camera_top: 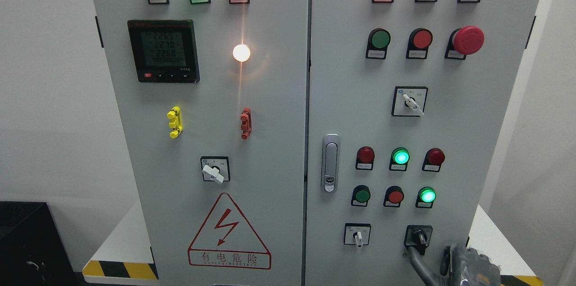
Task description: Flip black knob to close circuit
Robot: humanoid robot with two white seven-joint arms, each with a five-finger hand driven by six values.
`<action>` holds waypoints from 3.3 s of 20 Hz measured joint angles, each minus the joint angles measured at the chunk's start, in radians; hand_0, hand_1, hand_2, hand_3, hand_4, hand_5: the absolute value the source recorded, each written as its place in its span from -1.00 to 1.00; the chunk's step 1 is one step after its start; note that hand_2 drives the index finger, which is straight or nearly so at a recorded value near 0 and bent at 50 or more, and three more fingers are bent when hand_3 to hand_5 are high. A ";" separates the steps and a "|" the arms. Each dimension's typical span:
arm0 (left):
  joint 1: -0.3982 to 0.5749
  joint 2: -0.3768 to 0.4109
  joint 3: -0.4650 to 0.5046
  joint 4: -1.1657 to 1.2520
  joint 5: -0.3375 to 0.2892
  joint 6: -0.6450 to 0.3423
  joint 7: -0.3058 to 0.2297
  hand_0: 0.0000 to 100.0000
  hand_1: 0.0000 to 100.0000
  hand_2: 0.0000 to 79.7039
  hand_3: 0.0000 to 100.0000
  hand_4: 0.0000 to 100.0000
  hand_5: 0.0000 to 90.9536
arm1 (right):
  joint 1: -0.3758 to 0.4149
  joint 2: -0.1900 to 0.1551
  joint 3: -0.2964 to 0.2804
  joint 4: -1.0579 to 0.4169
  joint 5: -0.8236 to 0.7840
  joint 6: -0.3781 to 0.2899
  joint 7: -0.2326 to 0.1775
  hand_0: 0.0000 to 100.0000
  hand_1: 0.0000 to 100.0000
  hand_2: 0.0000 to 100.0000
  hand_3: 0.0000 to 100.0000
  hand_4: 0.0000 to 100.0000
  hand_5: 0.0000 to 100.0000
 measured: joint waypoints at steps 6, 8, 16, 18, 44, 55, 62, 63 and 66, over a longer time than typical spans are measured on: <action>0.000 0.000 0.000 0.000 0.000 0.000 0.000 -0.76 0.11 -1.00 -1.00 -1.00 -1.00 | -0.015 -0.002 -0.014 0.010 -0.006 -0.001 -0.001 -1.00 -1.00 0.67 0.99 0.73 0.80; 0.000 0.000 0.000 0.000 0.000 0.000 0.000 -0.76 0.11 -1.00 -1.00 -1.00 -1.00 | -0.021 -0.002 -0.017 0.013 -0.008 -0.001 -0.001 -1.00 -1.00 0.67 0.99 0.73 0.80; 0.000 0.000 0.000 0.000 0.000 0.000 0.000 -0.76 0.11 -1.00 -1.00 -1.00 -1.00 | -0.029 -0.007 -0.027 0.019 -0.011 -0.002 -0.002 -1.00 -1.00 0.67 0.99 0.73 0.79; 0.000 0.000 0.000 0.000 0.000 0.000 0.000 -0.76 0.11 -1.00 -1.00 -1.00 -1.00 | -0.029 -0.008 -0.029 0.019 -0.012 -0.002 -0.002 -1.00 -1.00 0.67 0.99 0.73 0.79; 0.000 0.000 0.000 0.000 0.000 0.000 0.000 -0.76 0.11 -1.00 -1.00 -1.00 -1.00 | -0.010 -0.014 -0.032 -0.013 -0.045 -0.014 -0.005 -1.00 -1.00 0.67 0.99 0.72 0.79; 0.000 0.000 0.000 0.000 0.000 0.000 0.000 -0.76 0.11 -1.00 -1.00 -1.00 -1.00 | 0.008 -0.015 -0.017 -0.029 -0.048 -0.023 -0.024 -1.00 -1.00 0.67 0.99 0.72 0.79; 0.000 0.000 0.000 0.000 0.000 0.000 0.000 -0.76 0.11 -1.00 -1.00 -1.00 -1.00 | 0.016 -0.015 0.003 -0.033 -0.047 -0.023 -0.026 -1.00 -1.00 0.67 0.99 0.72 0.80; 0.000 0.000 0.000 0.000 0.000 0.000 0.000 -0.76 0.11 -1.00 -1.00 -1.00 -1.00 | 0.017 -0.015 0.007 -0.033 -0.047 -0.023 -0.027 -1.00 -1.00 0.67 0.99 0.72 0.80; 0.000 0.000 0.000 0.000 0.000 0.000 0.000 -0.76 0.11 -1.00 -1.00 -1.00 -1.00 | 0.023 -0.016 0.019 -0.035 -0.047 -0.023 -0.030 -1.00 -1.00 0.68 0.99 0.72 0.80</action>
